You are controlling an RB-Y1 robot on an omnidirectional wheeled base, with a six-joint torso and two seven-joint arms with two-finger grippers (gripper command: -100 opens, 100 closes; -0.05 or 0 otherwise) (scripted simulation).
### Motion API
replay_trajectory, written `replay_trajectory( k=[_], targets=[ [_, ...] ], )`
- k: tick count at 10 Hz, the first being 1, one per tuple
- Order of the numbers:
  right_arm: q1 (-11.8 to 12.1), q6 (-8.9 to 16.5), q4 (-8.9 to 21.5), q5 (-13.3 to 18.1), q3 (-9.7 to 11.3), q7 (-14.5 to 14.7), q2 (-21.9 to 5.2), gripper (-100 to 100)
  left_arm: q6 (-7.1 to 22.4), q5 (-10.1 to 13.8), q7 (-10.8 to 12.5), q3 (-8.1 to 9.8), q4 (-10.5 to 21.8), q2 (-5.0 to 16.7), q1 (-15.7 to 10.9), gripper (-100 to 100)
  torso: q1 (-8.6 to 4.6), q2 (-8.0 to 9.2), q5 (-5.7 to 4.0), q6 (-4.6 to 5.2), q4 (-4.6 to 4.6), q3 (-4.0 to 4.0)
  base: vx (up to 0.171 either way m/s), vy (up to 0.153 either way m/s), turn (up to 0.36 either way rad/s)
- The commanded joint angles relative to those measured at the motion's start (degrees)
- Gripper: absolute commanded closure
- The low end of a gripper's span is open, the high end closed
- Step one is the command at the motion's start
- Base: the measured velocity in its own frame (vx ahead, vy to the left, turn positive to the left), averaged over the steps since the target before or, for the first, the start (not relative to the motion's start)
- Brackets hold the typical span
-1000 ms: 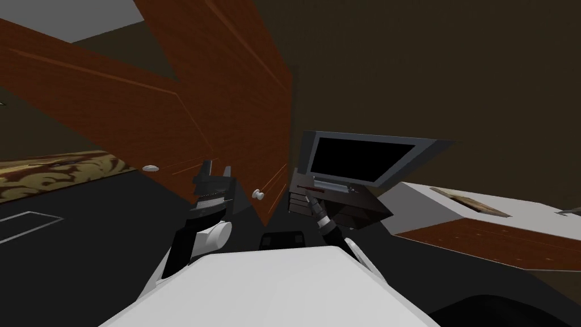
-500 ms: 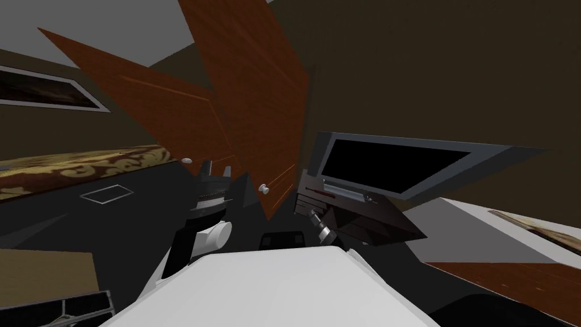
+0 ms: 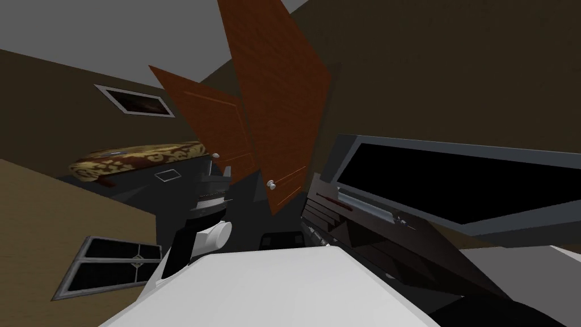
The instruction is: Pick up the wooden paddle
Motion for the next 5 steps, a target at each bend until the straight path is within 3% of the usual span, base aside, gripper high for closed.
replay_trajectory(
  k=[1,3,4,5],
  targets=[
    [1.7,1.2,-0.8,0.7,0.7,0.6,-1.8,-100,0.0,0.0,0.0,0.00,0.0,0.0,0.0,0,0.00,0.00,0.00,0.00,0.00,0.00,0.048,0.014,0.228],
    [2.5,3.2,3.1,2.9,3.6,1.6,-5.3,-100,0.0,0.0,0.0,0.00,0.0,0.0,0.0,0,-0.03,0.03,0.00,0.01,0.01,0.02,0.069,0.009,0.371],
    [2.5,3.2,3.1,2.9,3.6,1.6,-5.9,-100,0.0,0.0,0.0,0.00,0.0,0.0,0.0,0,-0.07,-0.05,0.00,0.01,-0.01,-0.03,0.063,-0.011,0.229],
    [3.0,4.1,4.7,4.0,4.9,2.0,-7.8,-100,0.0,0.0,0.0,0.01,0.0,0.0,0.0,0,-0.10,-0.02,-0.02,0.04,0.00,-0.01,0.056,-0.016,0.355]
  ],
)
